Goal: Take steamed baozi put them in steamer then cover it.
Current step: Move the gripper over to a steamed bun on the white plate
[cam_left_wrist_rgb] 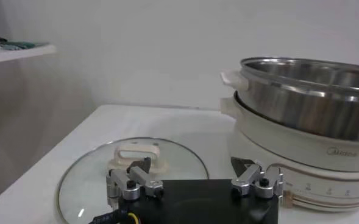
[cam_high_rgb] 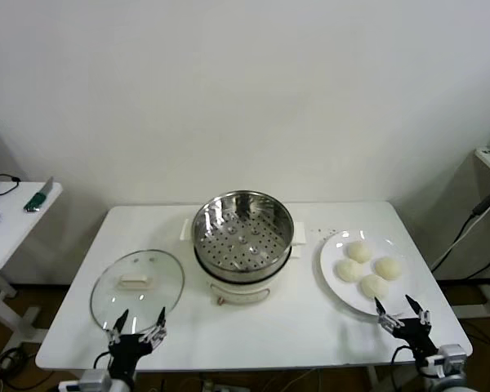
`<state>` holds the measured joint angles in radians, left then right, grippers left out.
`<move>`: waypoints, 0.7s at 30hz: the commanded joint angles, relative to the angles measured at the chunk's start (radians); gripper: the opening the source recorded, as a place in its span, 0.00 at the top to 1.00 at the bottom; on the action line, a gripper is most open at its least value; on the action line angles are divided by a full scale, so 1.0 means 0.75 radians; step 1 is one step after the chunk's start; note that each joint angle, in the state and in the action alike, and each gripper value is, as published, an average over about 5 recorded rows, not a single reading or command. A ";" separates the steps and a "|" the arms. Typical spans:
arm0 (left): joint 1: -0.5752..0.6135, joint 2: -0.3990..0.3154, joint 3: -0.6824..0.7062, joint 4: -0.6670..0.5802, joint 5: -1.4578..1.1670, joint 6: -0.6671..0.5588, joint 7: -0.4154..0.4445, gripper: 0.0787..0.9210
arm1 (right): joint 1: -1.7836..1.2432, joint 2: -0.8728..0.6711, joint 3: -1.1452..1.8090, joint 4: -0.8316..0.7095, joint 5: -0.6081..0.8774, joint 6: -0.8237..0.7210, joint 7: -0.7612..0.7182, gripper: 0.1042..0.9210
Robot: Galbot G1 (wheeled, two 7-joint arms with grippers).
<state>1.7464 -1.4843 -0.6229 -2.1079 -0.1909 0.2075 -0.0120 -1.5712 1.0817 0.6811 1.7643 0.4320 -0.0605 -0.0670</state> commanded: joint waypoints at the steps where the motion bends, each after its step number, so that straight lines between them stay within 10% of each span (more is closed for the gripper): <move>1: 0.002 -0.001 0.000 -0.003 -0.001 0.002 0.000 0.12 | 0.103 -0.036 -0.015 0.022 -0.083 -0.101 0.117 0.12; 21: 0.003 0.001 0.011 -0.024 -0.003 0.002 0.000 0.12 | 0.993 -0.825 -0.605 -0.228 -0.040 -0.405 -0.322 0.12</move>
<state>1.7478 -1.4850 -0.6146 -2.1259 -0.1932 0.2106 -0.0126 -1.1600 0.7416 0.4934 1.6939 0.4171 -0.2917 -0.1315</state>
